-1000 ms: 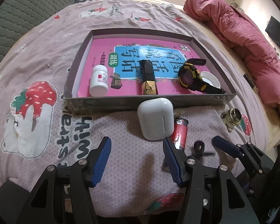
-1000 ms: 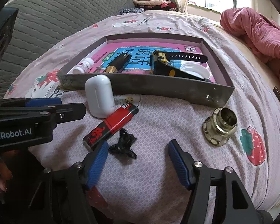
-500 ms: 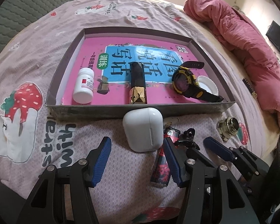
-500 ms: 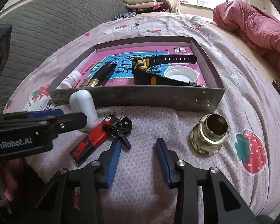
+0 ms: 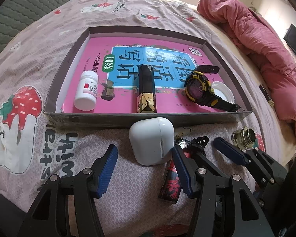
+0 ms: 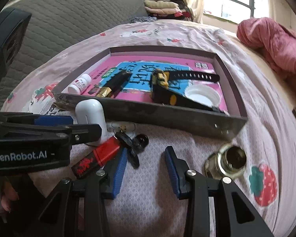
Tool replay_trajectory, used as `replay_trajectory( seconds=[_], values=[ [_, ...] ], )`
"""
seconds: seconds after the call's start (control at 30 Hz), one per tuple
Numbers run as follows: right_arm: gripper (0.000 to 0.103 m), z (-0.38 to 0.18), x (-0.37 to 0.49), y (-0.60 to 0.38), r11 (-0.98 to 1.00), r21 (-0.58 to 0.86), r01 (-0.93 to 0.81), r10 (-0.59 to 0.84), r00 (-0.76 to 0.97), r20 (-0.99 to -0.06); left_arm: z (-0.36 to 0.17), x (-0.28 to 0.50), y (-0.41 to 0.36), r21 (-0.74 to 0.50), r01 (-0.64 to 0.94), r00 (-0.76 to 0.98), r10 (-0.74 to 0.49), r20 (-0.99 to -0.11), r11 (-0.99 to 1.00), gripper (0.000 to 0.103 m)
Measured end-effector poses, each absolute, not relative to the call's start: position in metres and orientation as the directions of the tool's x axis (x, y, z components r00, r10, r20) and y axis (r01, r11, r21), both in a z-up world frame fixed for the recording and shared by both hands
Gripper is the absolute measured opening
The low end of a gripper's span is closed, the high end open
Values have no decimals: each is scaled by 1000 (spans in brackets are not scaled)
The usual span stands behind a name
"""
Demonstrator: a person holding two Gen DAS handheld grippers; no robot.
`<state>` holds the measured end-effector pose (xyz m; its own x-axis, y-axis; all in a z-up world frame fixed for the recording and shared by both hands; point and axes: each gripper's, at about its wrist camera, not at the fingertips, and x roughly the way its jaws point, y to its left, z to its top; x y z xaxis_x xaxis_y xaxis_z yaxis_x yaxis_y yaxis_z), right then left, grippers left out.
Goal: Organize rigid objects
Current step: 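Move the left gripper to the white earbud case while the right gripper approaches the black keychain clip, then close the left gripper on the earbud case while the right gripper closes on the keychain clip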
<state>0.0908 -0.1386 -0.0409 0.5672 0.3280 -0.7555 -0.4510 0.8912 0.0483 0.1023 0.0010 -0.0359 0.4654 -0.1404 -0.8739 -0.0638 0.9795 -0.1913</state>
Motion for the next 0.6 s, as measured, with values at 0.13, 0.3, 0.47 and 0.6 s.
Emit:
replay_trajectory(
  seconds=[0.13,0.3,0.47,0.6],
  values=[
    [40,-43,98,-139,889,48,-455,333,571,-750,-37,104,2,-198,-69,461,-145,-875,978,59],
    [22,-46,105,-143,886,85,-456,358,555,-751,-39,110,-1,-190,-74,450,-137,-882,979,59],
    [22,-45,106,-148,886,102,-453,372,562,-739,-42,115,-6,-177,-86,439,-122,-890,981,59],
    [22,-41,108,-157,894,131,-428,379,570,-729,-45,119,-8,-164,-103,433,-104,-895,981,59]
  ],
)
